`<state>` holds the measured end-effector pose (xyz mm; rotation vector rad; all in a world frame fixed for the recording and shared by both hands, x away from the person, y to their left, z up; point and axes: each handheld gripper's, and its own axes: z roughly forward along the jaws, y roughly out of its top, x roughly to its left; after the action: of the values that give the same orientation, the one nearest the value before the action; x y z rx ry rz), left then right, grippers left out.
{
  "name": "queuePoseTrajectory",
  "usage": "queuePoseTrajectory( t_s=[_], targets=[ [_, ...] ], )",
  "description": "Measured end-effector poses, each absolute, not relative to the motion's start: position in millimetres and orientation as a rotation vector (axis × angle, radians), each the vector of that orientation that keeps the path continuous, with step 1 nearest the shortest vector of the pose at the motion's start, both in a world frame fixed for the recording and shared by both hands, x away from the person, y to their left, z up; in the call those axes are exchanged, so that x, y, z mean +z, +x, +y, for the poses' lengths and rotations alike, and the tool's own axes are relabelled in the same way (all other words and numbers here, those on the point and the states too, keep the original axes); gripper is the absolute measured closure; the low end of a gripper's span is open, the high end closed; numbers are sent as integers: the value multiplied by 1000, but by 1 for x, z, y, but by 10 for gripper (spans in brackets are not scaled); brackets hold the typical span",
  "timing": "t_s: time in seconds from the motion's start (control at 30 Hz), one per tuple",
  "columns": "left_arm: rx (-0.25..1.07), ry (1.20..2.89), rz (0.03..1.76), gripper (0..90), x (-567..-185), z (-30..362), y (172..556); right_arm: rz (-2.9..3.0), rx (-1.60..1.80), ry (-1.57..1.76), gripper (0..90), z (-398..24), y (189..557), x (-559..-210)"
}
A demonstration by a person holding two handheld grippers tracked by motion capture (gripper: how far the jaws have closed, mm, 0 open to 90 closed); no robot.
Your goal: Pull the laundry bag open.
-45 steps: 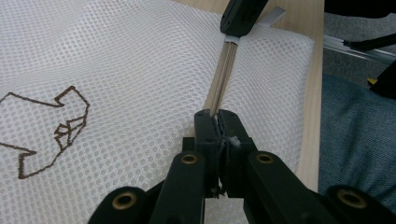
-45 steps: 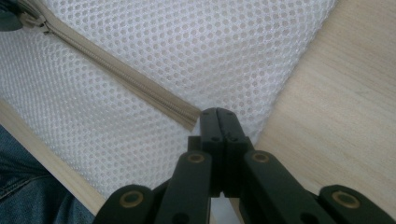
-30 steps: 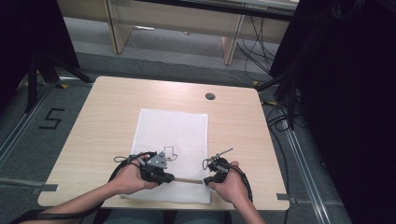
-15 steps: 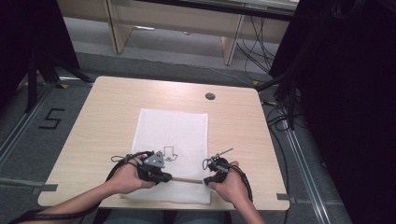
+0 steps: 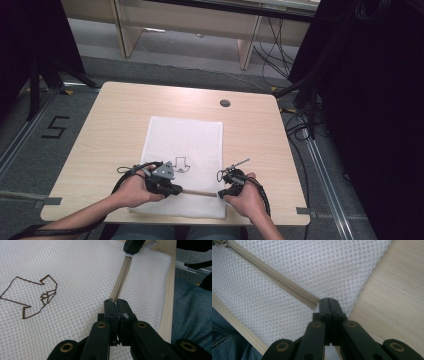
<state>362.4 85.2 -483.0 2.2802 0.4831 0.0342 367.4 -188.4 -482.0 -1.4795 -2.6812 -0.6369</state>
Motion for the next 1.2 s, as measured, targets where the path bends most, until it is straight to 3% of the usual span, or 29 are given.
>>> queuePoseTrajectory(
  t_s=[1.2],
  targets=[
    [34, 2290, 501, 873, -484, 100, 364, -2693, -637, -1474, 900, -188, 368, -483]
  ],
)
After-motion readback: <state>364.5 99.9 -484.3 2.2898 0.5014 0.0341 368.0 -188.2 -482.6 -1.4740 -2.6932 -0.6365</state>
